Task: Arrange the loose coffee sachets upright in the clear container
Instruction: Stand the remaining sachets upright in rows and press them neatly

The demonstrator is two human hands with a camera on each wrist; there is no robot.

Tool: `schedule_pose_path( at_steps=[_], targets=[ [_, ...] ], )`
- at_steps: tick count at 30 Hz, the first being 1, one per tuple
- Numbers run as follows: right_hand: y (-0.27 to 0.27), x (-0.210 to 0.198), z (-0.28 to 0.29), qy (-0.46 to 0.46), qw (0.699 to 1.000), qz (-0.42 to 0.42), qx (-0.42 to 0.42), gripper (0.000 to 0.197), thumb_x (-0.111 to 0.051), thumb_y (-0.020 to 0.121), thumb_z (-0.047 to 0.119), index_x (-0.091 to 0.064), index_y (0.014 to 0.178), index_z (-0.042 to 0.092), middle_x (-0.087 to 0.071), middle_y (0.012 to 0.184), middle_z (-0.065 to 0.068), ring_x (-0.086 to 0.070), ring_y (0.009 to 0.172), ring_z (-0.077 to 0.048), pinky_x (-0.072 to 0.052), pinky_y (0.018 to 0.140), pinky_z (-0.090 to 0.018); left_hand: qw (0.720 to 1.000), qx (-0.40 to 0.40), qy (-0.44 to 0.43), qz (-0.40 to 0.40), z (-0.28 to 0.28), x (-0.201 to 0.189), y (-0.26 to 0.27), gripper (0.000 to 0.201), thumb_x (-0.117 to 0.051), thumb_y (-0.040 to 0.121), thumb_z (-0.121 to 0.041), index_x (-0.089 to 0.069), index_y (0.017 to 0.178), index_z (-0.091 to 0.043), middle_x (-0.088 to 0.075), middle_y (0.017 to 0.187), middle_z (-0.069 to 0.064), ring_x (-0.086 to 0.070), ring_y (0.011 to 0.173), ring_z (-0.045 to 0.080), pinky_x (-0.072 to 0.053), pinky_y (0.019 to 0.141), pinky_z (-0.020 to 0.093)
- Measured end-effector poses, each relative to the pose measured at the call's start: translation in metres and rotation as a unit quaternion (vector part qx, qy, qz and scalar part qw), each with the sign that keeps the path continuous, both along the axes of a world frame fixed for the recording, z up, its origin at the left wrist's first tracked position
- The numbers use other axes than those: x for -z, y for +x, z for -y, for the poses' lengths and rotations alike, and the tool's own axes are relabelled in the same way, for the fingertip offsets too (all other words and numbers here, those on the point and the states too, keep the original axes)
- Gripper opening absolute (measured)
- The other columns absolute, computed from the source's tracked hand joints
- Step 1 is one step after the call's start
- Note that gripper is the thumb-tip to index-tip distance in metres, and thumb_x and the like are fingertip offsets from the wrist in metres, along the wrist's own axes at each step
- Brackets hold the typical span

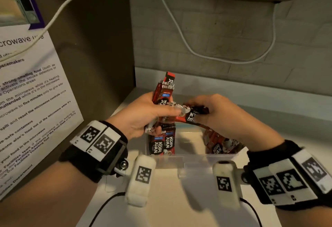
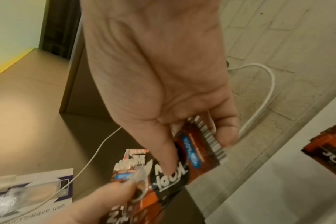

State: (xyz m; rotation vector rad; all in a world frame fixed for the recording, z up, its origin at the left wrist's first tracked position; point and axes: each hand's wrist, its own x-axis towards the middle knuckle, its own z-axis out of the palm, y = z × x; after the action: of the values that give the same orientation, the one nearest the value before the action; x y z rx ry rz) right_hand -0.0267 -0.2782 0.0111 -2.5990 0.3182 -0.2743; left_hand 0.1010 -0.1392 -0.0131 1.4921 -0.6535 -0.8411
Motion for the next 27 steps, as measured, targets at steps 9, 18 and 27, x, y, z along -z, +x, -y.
schedule_pose_path(
  at_steps=[9,18,27],
  targets=[
    [-0.003,0.005,0.008,0.166,0.971,0.144,0.091,0.021,-0.078,0.073,0.003,-0.069,0.080,0.020,-0.070,0.079,-0.001,-0.058,0.062,-0.009,-0.051,0.063,-0.022,0.995,0.002,-0.059,-0.077,-0.001,0.003,-0.007,0.009,-0.071,0.075,-0.029,-0.073,0.084,-0.032,-0.075,0.094,0.003,-0.071,0.077,0.020,-0.051,0.058,0.030],
    [0.016,0.022,-0.005,0.410,0.825,0.314,0.230,0.036,-0.073,0.082,0.017,-0.054,0.112,0.017,-0.068,0.098,-0.011,-0.066,0.069,-0.019,-0.045,0.044,-0.022,0.985,-0.077,-0.102,-0.119,0.012,0.007,-0.020,0.023,-0.069,0.084,-0.008,-0.065,0.068,-0.023,-0.071,0.075,0.006,-0.066,0.059,0.017,-0.045,0.046,0.023],
    [0.026,0.027,-0.022,0.619,0.679,0.304,0.254,0.035,-0.051,0.096,0.015,-0.039,0.120,0.038,-0.061,0.098,-0.006,-0.060,0.062,-0.018,-0.050,0.045,-0.024,0.985,-0.130,-0.107,-0.045,0.025,0.017,-0.039,0.016,-0.072,0.084,-0.013,-0.071,0.097,-0.023,-0.075,0.089,0.009,-0.066,0.070,0.020,-0.046,0.054,0.027]
  ],
)
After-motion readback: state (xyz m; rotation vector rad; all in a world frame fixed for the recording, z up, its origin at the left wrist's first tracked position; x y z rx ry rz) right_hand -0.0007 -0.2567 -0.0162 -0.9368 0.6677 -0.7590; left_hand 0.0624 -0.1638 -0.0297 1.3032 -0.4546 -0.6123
